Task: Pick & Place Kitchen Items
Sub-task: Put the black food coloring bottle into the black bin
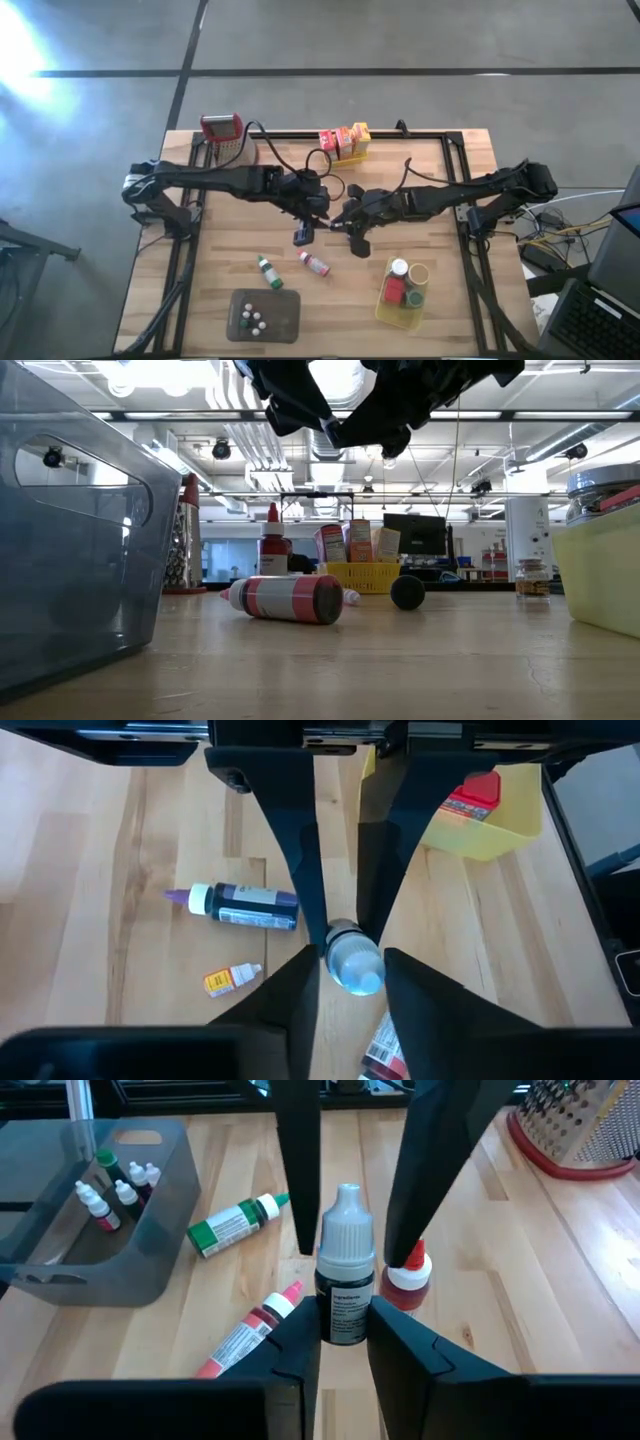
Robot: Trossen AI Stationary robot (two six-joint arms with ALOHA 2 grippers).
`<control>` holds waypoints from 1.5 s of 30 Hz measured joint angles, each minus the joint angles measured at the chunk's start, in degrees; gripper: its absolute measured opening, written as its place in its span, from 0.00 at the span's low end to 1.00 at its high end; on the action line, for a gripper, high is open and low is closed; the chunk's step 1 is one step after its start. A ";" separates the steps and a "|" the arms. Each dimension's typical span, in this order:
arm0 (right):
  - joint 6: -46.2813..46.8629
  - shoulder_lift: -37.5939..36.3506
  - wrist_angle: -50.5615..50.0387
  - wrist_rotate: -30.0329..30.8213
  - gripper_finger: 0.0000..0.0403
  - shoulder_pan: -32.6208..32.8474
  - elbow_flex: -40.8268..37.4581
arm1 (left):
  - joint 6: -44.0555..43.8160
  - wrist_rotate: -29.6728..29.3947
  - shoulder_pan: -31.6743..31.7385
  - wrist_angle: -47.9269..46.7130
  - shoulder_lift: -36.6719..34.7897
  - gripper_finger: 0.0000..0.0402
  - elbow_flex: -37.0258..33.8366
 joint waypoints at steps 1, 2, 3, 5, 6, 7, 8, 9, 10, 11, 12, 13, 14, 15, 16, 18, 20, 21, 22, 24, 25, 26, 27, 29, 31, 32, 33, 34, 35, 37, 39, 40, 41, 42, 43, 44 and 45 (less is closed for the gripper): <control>0.00 0.00 0.04 0.00 0.16 -0.01 0.00 | 0.00 0.00 0.00 0.05 -0.01 0.28 -0.05; 0.00 0.00 0.06 0.02 0.16 -0.02 0.00 | 0.00 0.02 0.00 0.07 -0.02 0.26 -0.18; -0.02 0.00 0.06 0.00 0.16 -0.02 0.00 | 0.01 0.02 0.00 0.06 -0.01 0.24 -0.31; 0.02 0.00 0.06 0.00 0.17 -0.02 -0.04 | 0.09 0.00 0.00 0.10 -0.02 0.20 -0.45; 0.08 0.00 0.06 0.00 0.17 -0.02 -0.04 | 0.09 -0.02 0.00 0.12 -0.02 0.19 -0.47; 0.14 0.00 0.06 0.00 0.18 -0.02 -0.04 | 0.11 -0.03 0.00 0.12 -0.02 0.18 -0.47; 0.15 0.00 0.06 0.00 0.20 -0.02 -0.04 | 0.11 -0.04 0.00 0.10 -0.04 0.17 -0.47; 0.15 0.00 0.06 0.01 0.21 -0.02 -0.04 | 0.09 -0.04 0.00 0.08 -0.04 0.17 -0.47; 0.10 0.00 0.09 0.01 0.22 -0.02 -0.04 | 0.09 -0.02 0.01 0.04 -0.04 0.17 -0.47; 0.01 0.00 0.12 0.00 0.23 -0.02 -0.04 | 0.09 -0.01 0.02 0.03 -0.04 0.17 -0.47; -0.01 0.00 0.25 0.00 0.24 -0.02 -0.04 | 0.09 0.01 0.02 0.03 -0.04 0.17 -0.47; 0.15 0.00 0.69 0.02 0.26 0.00 -0.04 | 0.09 0.02 0.02 0.00 -0.04 0.17 -0.47; 0.67 -0.01 1.21 0.03 0.27 0.00 -0.04 | 0.07 0.02 0.00 -0.06 -0.04 0.17 -0.47; 1.23 -0.04 1.70 0.05 0.28 0.00 -0.04 | 0.07 0.02 0.02 -0.12 -0.04 0.17 -0.47; 1.77 -0.05 2.19 0.07 0.30 0.00 -0.04 | 0.07 0.04 0.02 -0.10 -0.04 0.17 -0.47; 2.19 -0.11 1.88 0.12 0.33 0.00 -0.04 | 0.07 0.04 0.02 -0.24 -0.04 0.17 -0.47; 2.09 -0.32 0.20 0.15 0.38 0.02 -0.04 | 0.07 0.07 0.00 -2.69 -0.04 0.17 0.10; 2.10 -0.52 -1.11 0.15 0.40 0.02 -0.04 | 0.18 0.08 0.02 -4.73 -0.04 0.17 0.77; 2.14 -0.79 -2.22 0.15 0.42 0.02 -0.04 | 0.45 0.07 0.02 -6.57 -0.04 0.17 1.60; 2.14 -1.44 -4.33 0.24 0.47 0.00 -0.04 | 0.79 0.07 0.01 -10.17 -0.09 0.17 3.34; 2.14 -1.78 -5.17 0.60 0.49 0.00 -0.04 | 0.76 0.07 0.02 -11.98 -0.13 0.17 3.97; 2.10 -2.17 -5.81 1.82 0.52 0.02 -0.04 | 0.75 0.07 0.00 -14.41 -0.13 0.17 4.68; 2.18 -2.37 -6.60 3.57 0.54 0.02 -0.04 | 0.80 0.07 -0.18 -17.15 -0.13 0.17 5.36; 2.62 -3.10 -9.26 7.19 0.57 0.02 -0.04 | 1.19 0.02 -0.81 -22.75 -0.13 0.17 6.49; 3.50 -3.77 -13.10 11.12 0.61 -0.04 -0.04 | 1.68 0.04 -1.88 -28.49 -0.14 0.17 7.53; 3.83 -4.32 -15.70 13.55 0.62 -0.04 -0.04 | 1.72 0.05 -2.53 -31.42 -0.15 0.17 8.05; 3.86 -4.85 -18.43 16.61 0.64 -0.02 -0.04 | 1.72 0.04 -3.25 -33.82 -0.15 0.17 8.37; 3.69 -5.50 -21.18 19.65 0.65 0.00 -0.04 | 1.73 0.04 -4.03 -35.33 -0.15 0.17 8.54; 3.77 -6.33 -23.96 22.58 0.66 0.00 -0.04 | 1.80 0.02 -4.87 -36.24 -0.17 0.17 8.72; 3.81 -8.24 -27.65 25.77 0.68 -0.65 -0.04 | 1.92 -0.02 -6.49 -37.22 -0.19 0.17 8.82; 2.85 -10.96 -27.46 23.73 0.69 -1.81 -0.71 | 1.92 -0.02 -8.26 -37.31 -0.20 0.17 8.82; 1.83 -12.51 -27.03 21.21 0.69 -2.43 -1.54 | 1.92 -0.07 -9.06 -37.32 -0.20 0.17 8.82; 0.47 -14.18 -26.04 18.13 0.69 -3.09 -2.49 | 1.88 -0.28 -9.89 -37.33 -0.20 0.17 8.82; -1.03 -16.05 -24.81 14.53 0.69 -3.87 -3.64 | 1.61 -0.80 -10.76 -37.34 -0.22 0.17 8.82; -2.65 -17.80 -24.31 11.15 0.68 -4.73 -4.92 | 1.11 -1.50 -11.71 -37.56 -0.22 0.17 8.82; -3.98 -19.66 -24.16 7.99 0.67 -5.66 -6.26 | 0.69 -2.29 -12.66 -37.87 -0.22 0.17 8.81; -4.99 -21.63 -23.84 5.31 0.66 -6.71 -7.49 | 0.55 -3.25 -13.59 -37.95 -0.24 0.17 8.82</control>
